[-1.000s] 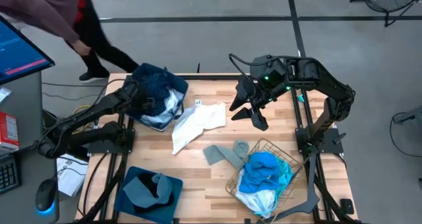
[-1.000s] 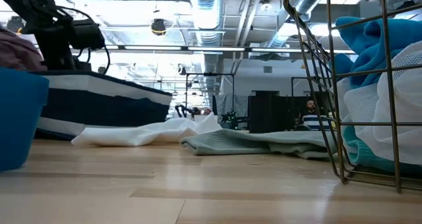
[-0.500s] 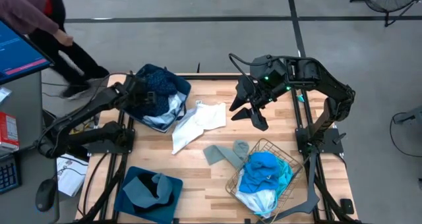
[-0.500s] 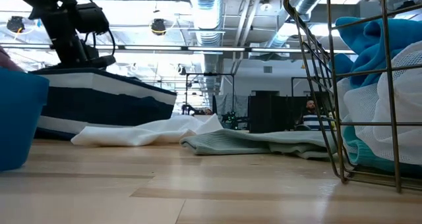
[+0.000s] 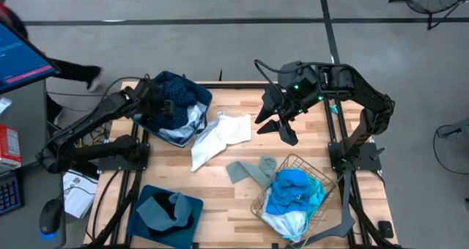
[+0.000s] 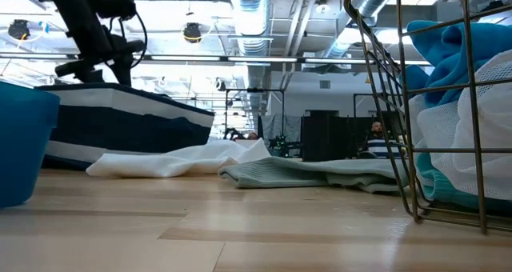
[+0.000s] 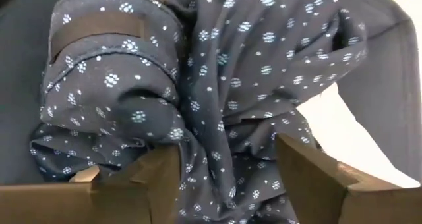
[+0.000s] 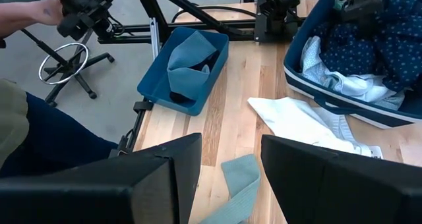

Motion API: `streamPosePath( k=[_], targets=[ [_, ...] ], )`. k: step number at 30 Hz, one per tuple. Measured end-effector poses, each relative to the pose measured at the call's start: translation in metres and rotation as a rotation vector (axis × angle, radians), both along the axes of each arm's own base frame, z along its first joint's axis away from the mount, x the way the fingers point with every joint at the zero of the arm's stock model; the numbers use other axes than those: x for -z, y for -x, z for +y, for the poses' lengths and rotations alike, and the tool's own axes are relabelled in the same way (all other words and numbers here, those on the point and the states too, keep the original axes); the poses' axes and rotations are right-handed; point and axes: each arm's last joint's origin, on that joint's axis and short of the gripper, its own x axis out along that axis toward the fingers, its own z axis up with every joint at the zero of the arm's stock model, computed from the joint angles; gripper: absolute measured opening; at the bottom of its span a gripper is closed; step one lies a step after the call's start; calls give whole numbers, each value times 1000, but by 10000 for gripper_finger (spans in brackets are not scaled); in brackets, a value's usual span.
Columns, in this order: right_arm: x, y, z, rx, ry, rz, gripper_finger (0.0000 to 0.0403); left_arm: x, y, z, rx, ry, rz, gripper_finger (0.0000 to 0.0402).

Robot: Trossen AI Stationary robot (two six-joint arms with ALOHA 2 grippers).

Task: Pick & Place Cloths
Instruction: Put the dark blue shirt into the blue bin

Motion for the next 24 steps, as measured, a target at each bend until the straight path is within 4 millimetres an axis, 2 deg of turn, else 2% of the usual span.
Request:
streamPosePath(
  k=[10,18,24],
  targets=[
    [0,0,0,12,-13,4,154,-10,-4,-5,57,8,-22,196],
    [0,0,0,10,-11,4,154,-25,-12,-12,176,-1,-76,195],
    [0,0,0,-14,18,-6,154,-34,-12,-14,177,-7,-79,195]
  ],
)
